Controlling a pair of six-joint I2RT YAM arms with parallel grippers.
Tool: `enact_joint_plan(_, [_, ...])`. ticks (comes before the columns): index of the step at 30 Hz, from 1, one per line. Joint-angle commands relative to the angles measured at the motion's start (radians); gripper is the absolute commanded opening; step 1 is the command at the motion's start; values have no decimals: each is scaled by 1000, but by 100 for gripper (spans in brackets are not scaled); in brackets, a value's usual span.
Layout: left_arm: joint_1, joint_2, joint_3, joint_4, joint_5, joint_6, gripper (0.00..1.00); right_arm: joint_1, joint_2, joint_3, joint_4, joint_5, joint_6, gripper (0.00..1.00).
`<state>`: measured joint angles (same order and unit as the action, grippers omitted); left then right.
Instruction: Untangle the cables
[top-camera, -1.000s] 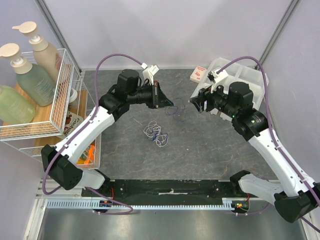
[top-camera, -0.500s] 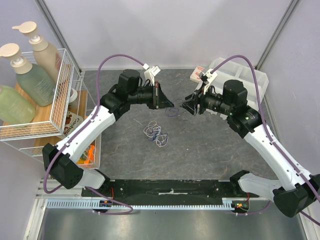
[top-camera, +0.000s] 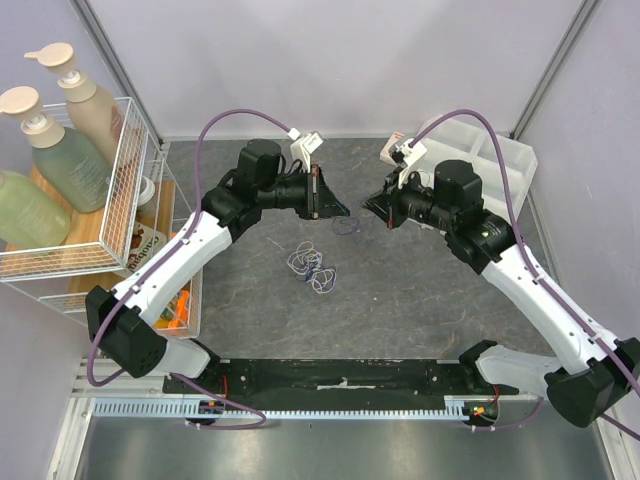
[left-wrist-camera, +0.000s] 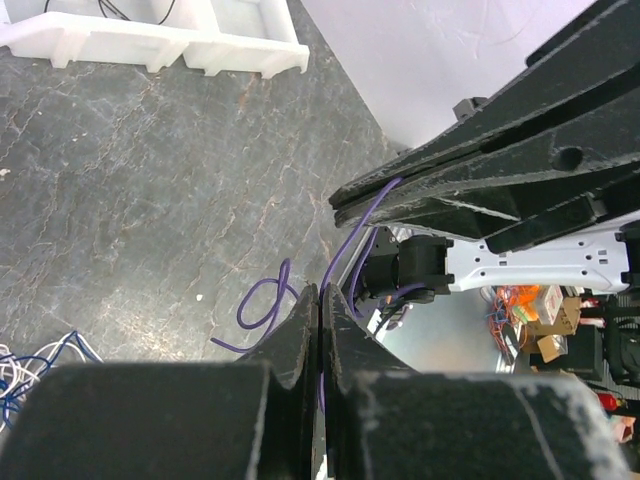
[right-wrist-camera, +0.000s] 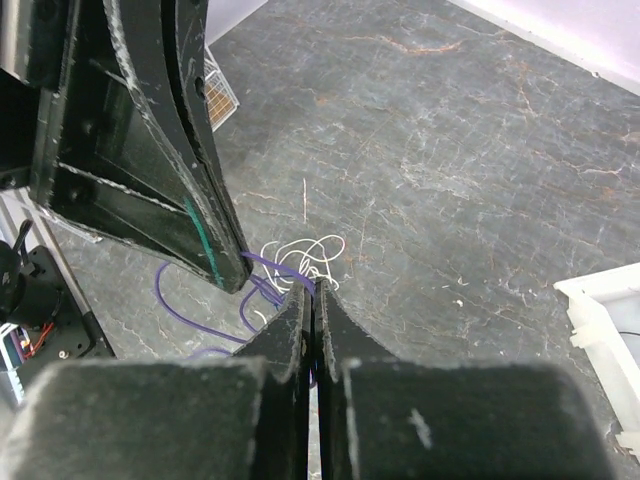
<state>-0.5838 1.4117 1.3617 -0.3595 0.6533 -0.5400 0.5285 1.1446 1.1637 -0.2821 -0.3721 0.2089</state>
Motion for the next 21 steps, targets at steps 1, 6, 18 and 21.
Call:
enact_joint_plan(1, [4,15,5,-79,-91,34,2,2,-51,71,29,146,29,0])
enact_joint_plan(6, [4,27,10,-137,-161,60,7,2,-82,126,40,203,95,0])
enact_joint_plan(18, [2,4,-47,-59,-80,101,11,2,-49,275,17,297,130,0])
enact_joint_plan(21, [4,-19,-68,-44,-66,107,11,1,-25,318,-41,447,126,0])
